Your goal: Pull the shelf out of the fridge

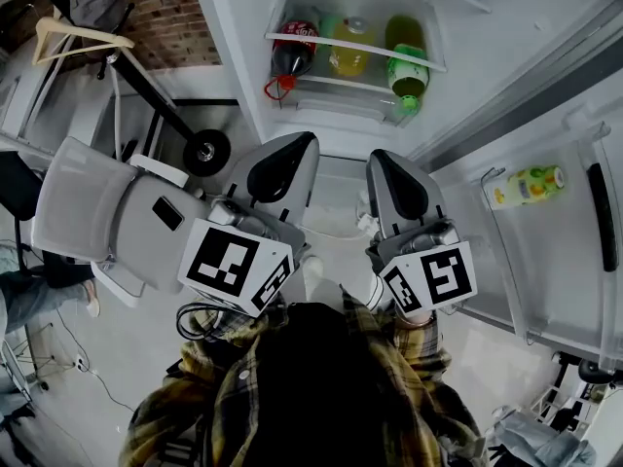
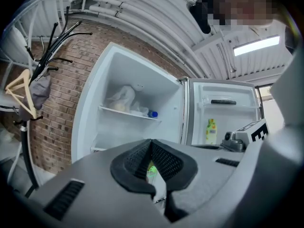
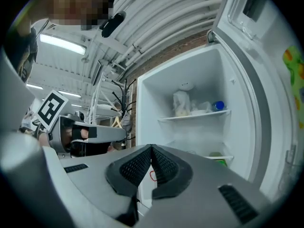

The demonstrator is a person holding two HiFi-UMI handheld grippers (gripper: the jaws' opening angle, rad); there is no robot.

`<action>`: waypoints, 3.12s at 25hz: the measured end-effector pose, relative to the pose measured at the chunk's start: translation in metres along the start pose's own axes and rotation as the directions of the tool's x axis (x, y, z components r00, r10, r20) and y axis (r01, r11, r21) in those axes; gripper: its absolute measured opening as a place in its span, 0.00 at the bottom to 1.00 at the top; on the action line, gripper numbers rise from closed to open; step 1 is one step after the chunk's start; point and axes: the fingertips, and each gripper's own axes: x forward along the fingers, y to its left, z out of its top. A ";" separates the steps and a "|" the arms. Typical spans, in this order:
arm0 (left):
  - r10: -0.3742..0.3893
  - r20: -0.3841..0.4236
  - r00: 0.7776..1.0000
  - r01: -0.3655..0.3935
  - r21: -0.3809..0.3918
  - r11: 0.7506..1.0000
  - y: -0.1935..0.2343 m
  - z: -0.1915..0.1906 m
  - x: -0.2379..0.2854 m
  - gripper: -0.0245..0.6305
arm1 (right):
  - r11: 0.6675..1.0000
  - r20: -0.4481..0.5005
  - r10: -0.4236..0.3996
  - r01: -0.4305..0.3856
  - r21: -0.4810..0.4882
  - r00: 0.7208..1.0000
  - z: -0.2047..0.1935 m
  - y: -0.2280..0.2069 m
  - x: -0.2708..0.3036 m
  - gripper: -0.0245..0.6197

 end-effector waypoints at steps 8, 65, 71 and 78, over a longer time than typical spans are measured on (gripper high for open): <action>-0.070 0.006 0.998 0.070 0.007 0.998 0.032 0.010 0.041 0.04 | 0.999 0.021 -0.052 0.052 0.000 0.998 0.004 -0.021 0.046 0.06; -0.065 -0.017 0.998 0.062 -0.141 0.988 0.104 0.000 0.179 0.21 | 0.976 -0.020 -0.049 0.052 0.211 0.999 -0.015 -0.139 0.159 0.21; -0.063 -0.038 0.997 0.056 -0.164 0.985 0.106 -0.009 0.182 0.31 | 0.961 -0.052 -0.042 0.055 0.272 0.998 -0.029 -0.147 0.160 0.29; -0.077 -0.090 0.993 0.054 -0.235 0.970 0.112 -0.034 0.189 0.33 | 0.908 -0.082 -0.028 0.059 0.414 0.996 -0.052 -0.154 0.167 0.30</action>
